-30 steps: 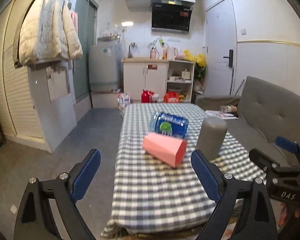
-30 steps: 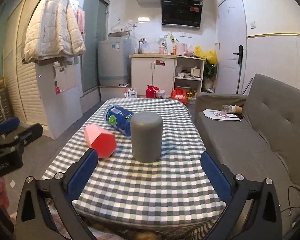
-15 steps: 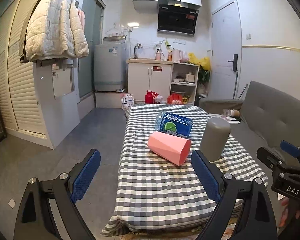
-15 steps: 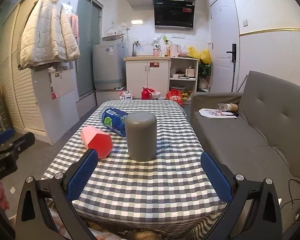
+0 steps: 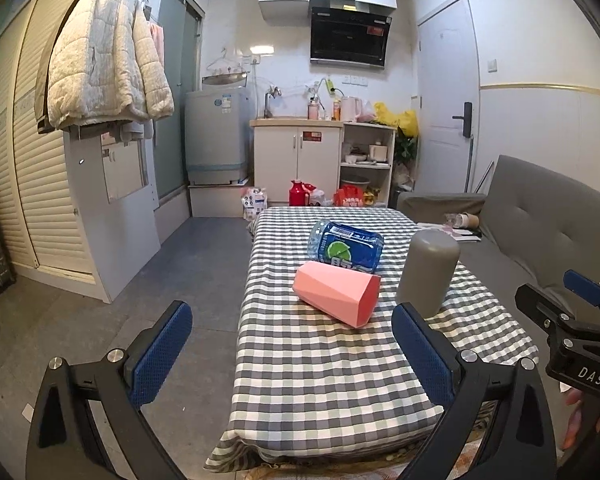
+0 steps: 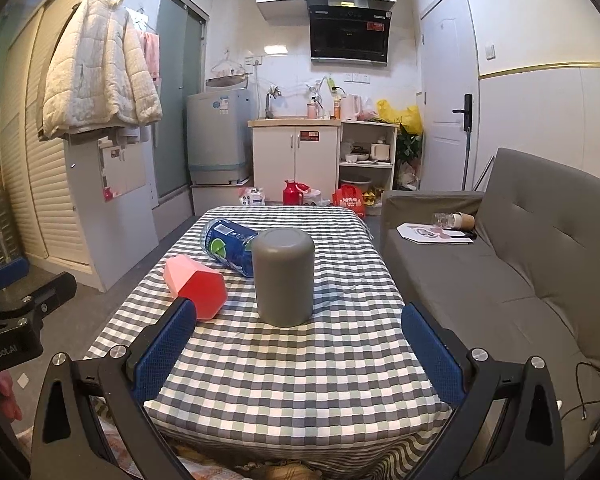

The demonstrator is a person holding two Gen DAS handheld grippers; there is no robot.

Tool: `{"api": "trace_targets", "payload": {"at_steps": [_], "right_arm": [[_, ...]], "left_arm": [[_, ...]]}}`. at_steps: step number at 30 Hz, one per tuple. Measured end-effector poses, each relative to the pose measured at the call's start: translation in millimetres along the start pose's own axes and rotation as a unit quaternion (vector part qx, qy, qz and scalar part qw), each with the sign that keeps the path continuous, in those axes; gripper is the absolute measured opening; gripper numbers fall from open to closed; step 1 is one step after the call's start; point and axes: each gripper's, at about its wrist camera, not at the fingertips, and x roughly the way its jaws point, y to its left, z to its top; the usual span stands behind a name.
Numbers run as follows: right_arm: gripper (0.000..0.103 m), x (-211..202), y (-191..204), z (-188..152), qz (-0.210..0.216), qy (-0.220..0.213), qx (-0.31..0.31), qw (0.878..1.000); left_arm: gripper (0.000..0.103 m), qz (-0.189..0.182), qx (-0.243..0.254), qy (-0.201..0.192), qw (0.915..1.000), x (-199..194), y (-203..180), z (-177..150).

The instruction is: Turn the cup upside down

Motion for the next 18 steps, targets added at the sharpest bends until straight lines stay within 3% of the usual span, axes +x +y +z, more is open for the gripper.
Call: {"api": "trace_targets", "payload": {"at_steps": [18], "right_arm": [[0.103,0.8,5.6,3.3,-0.003,0.003,-0.009,1.000]], "left_arm": [[0.103,-0.002,-0.007,0.010,0.9999,2.0,1.6,0.3]]}}
